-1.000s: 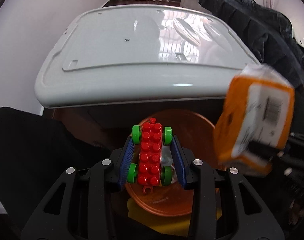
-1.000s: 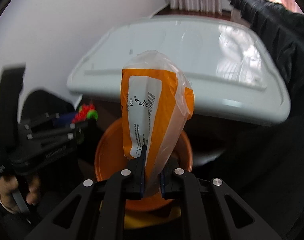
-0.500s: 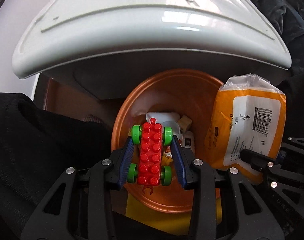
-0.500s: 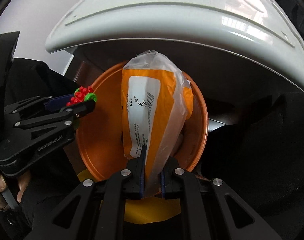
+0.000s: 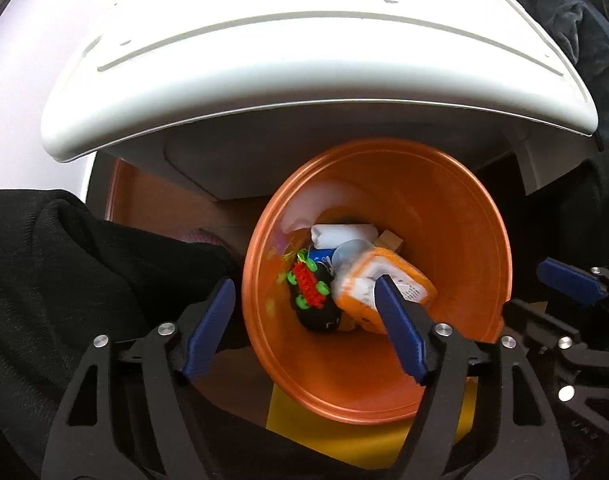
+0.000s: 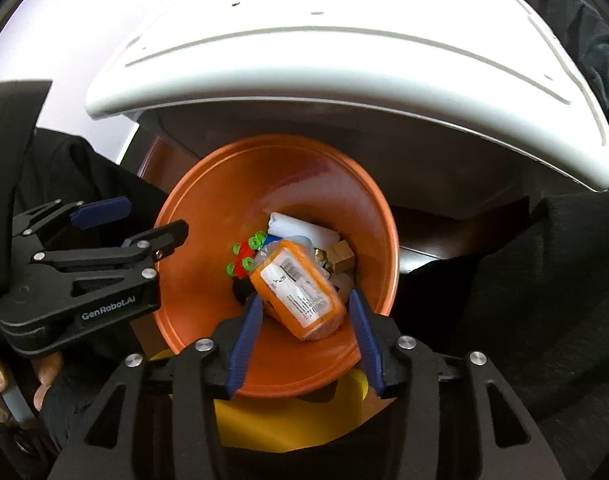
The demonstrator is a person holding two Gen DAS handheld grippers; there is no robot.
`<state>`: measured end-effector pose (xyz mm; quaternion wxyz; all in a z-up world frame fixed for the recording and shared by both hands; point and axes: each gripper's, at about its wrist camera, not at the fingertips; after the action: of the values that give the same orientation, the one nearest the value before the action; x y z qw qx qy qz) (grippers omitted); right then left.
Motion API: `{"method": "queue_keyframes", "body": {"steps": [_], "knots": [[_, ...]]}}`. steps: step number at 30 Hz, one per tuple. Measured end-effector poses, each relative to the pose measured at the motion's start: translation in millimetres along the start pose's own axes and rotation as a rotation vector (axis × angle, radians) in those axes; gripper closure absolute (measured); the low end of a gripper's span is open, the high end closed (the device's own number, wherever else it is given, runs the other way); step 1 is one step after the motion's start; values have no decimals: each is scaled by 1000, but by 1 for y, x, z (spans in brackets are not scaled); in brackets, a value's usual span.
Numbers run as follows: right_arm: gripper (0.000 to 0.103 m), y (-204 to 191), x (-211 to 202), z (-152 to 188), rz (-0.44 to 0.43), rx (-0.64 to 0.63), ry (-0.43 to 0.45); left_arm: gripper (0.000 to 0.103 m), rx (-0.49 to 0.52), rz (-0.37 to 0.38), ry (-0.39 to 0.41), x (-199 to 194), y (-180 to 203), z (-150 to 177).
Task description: Collect trash
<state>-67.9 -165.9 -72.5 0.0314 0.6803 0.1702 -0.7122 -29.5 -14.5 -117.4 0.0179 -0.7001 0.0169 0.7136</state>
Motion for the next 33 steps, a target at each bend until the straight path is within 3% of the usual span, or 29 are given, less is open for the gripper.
{"method": "queue_keyframes", "body": {"steps": [7, 12, 15, 19, 23, 27, 33], "knots": [[38, 18, -26, 4, -38, 50, 112, 32, -20, 59, 88, -20, -5, 7], [17, 32, -66, 1, -10, 113, 292, 31, -27, 148, 300, -71, -17, 15], [4, 30, -90, -4, 30, 138, 415, 24, -26, 162, 436, -105, -22, 20], [5, 24, -108, -17, 132, 128, 525, 18, -13, 154, 557, -134, -22, 22], [5, 18, -116, -23, 246, 138, 606, 13, -20, 179, 601, -147, -26, 19], [5, 21, -122, -25, 246, 144, 620, 12, -38, 207, 579, -141, -31, 11], [5, 21, -117, -23, 252, 145, 611, 12, -72, 171, 552, -132, -34, 8]]}}
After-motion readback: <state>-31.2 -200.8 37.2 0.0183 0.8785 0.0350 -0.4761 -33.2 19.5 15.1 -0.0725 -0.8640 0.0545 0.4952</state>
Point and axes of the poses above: each gripper's, at about its wrist camera, not at the fingertips, and x roughly the way its jaws point, y to its right, z to its underside, and after that the axes turned 13 degrees about -y, right-handed
